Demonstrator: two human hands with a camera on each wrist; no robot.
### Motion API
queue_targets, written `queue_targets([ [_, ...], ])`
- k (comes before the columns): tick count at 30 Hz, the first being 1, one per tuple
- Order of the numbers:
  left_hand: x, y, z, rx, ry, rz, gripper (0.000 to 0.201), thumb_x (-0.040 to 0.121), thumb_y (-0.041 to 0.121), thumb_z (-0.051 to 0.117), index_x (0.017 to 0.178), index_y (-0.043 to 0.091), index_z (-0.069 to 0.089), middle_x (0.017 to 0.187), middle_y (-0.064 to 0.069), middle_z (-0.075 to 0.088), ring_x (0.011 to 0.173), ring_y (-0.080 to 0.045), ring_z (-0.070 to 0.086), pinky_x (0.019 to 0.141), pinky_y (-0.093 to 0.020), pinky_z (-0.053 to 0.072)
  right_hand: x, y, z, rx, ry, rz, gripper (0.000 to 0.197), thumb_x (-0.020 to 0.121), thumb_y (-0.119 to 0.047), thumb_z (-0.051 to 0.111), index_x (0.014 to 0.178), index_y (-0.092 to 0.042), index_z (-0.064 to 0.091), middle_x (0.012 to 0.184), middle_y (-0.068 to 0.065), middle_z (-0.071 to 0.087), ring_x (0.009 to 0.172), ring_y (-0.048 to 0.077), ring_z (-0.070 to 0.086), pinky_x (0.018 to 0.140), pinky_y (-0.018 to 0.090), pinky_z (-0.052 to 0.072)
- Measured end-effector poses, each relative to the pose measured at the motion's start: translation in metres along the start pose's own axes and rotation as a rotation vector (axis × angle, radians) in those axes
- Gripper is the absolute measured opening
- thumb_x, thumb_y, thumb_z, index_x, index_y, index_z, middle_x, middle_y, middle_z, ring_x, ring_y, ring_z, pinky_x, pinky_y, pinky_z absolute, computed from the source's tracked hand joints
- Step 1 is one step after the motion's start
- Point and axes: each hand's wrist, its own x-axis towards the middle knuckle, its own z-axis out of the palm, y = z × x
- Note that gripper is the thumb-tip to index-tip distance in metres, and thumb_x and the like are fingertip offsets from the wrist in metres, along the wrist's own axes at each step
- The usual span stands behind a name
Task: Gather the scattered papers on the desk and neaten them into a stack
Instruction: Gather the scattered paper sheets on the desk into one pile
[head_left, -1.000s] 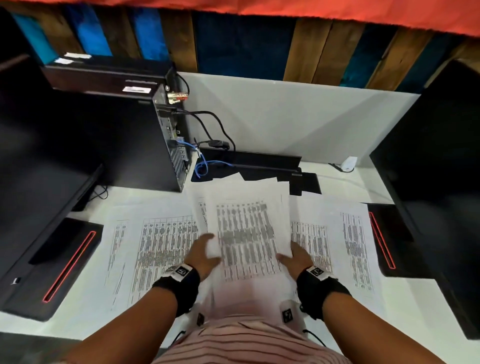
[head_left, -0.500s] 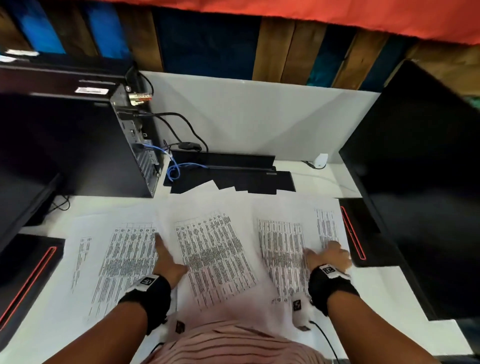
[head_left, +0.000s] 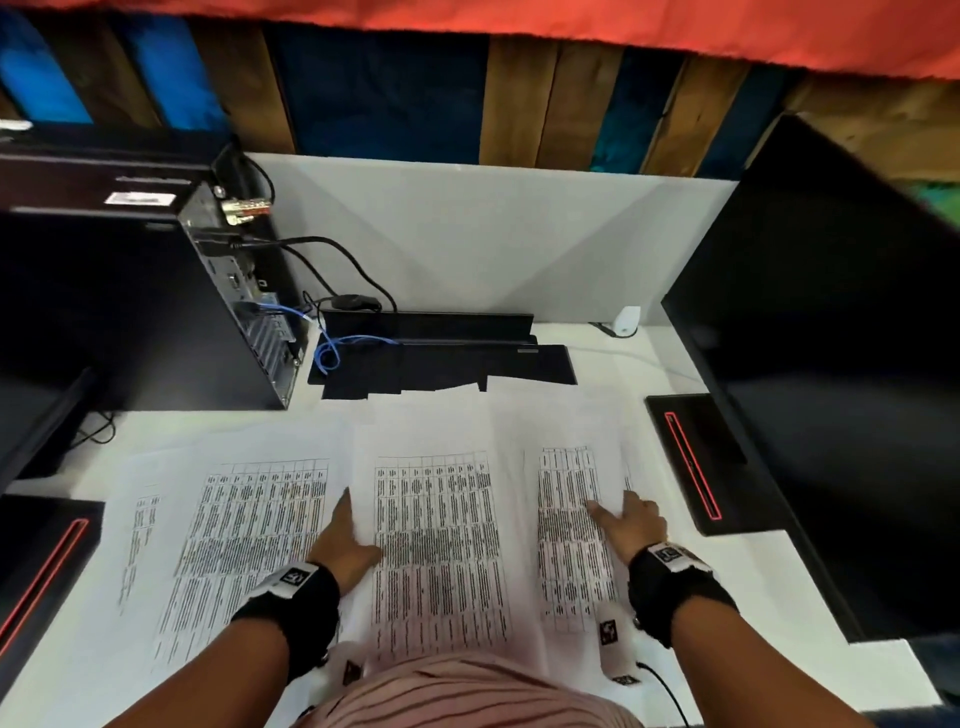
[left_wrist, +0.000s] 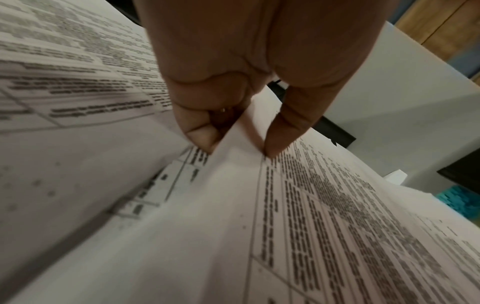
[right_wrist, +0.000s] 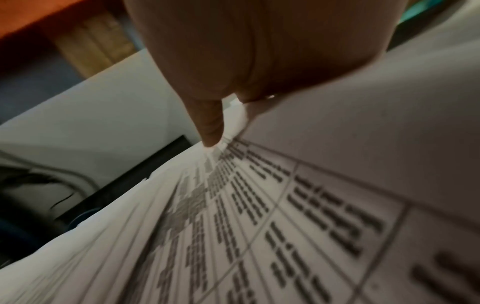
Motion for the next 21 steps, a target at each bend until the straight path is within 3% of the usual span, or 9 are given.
queue_targets([
  [2,0.000,0.002,0.002,0.005,-0.031,0.013,0.100,0.076,0.002,0.067,0.153,0.021,0.007,0.148,-0.009,0.042,0.124,-0.028,0.051,0.104,-0.034,0.040,-0.002,-0.007,0.006,0.105,-0.018,-0.083,0.056,0.093,-0.039,0.054,0.132,0.000,0.045,0.134,0.020,0.049,0.119,0.034,0.052,0.098,0.031,0.041],
  [3,-0.002,0.004,0.003,0.006,-0.053,0.003,0.101,0.077,0.005,0.067,0.153,0.022,0.004,0.153,-0.008,0.036,0.131,-0.028,0.046,0.109,-0.036,0.036,-0.004,-0.010,0.009,0.151,-0.038,-0.102,0.048,0.095,-0.034,0.053,0.130,-0.001,0.046,0.133,0.020,0.051,0.117,0.032,0.055,0.099,0.031,0.043],
  [5,-0.003,0.010,0.009,0.052,-0.083,-0.009,0.098,0.083,0.008,0.063,0.153,0.019,-0.004,0.160,-0.008,0.018,0.143,-0.028,0.030,0.117,-0.037,0.025,-0.007,-0.017,0.013,0.189,-0.095,-0.115,0.048,0.098,-0.026,0.047,0.138,-0.002,0.037,0.142,0.020,0.046,0.128,0.032,0.049,0.106,0.033,0.037],
  [8,-0.005,0.024,0.026,0.158,-0.139,-0.017,0.095,0.091,0.017,0.060,0.151,0.011,-0.013,0.161,-0.010,0.004,0.148,-0.026,0.017,0.117,-0.032,0.018,-0.009,-0.020,0.016,0.228,-0.172,-0.091,0.055,0.100,-0.021,0.046,0.146,0.001,0.024,0.150,0.019,0.036,0.139,0.031,0.036,0.111,0.032,0.028],
  [11,-0.005,0.032,0.035,0.206,-0.186,-0.001,0.097,0.087,0.033,0.061,0.153,0.012,-0.007,0.160,-0.011,0.014,0.145,-0.028,0.024,0.118,-0.038,0.024,-0.006,-0.014,0.014,0.288,-0.115,-0.064,0.061,0.095,-0.025,0.055,0.145,-0.002,0.028,0.148,0.018,0.041,0.136,0.032,0.041,0.111,0.035,0.032],
  [13,-0.005,0.035,0.034,0.321,-0.049,0.002,0.088,0.083,0.037,0.060,0.152,0.013,0.011,0.152,-0.015,0.030,0.138,-0.033,0.034,0.113,-0.043,0.032,-0.006,-0.008,0.009,0.292,-0.013,-0.019,0.054,0.094,-0.025,0.056,0.140,-0.004,0.035,0.139,0.020,0.050,0.126,0.035,0.050,0.104,0.037,0.039],
  [15,-0.007,0.036,0.032,0.515,0.082,0.008,0.076,0.084,0.038,0.058,0.147,0.014,0.025,0.145,-0.016,0.033,0.132,-0.037,0.034,0.110,-0.042,0.034,-0.008,-0.005,0.008,0.270,-0.003,-0.022,0.051,0.095,-0.028,0.053,0.138,-0.005,0.037,0.138,0.020,0.052,0.125,0.035,0.052,0.101,0.036,0.040],
  [18,-0.014,0.042,0.044,0.598,0.021,0.026,0.079,0.083,0.041,0.059,0.147,0.012,0.024,0.144,-0.014,0.025,0.131,-0.036,0.029,0.110,-0.041,0.034,-0.014,-0.013,0.018,0.282,-0.077,-0.073,0.056,0.096,-0.033,0.052,0.139,-0.001,0.036,0.141,0.019,0.050,0.128,0.033,0.049,0.104,0.034,0.038],
  [21,-0.015,0.052,0.061,0.672,-0.114,0.075,0.083,0.085,0.043,0.058,0.151,0.013,0.016,0.147,-0.016,0.021,0.135,-0.036,0.029,0.112,-0.042,0.033,-0.016,-0.019,0.032,0.318,-0.139,-0.106,0.070,0.088,-0.027,0.066,0.143,0.000,0.031,0.141,0.018,0.048,0.128,0.032,0.049,0.106,0.035,0.038],
])
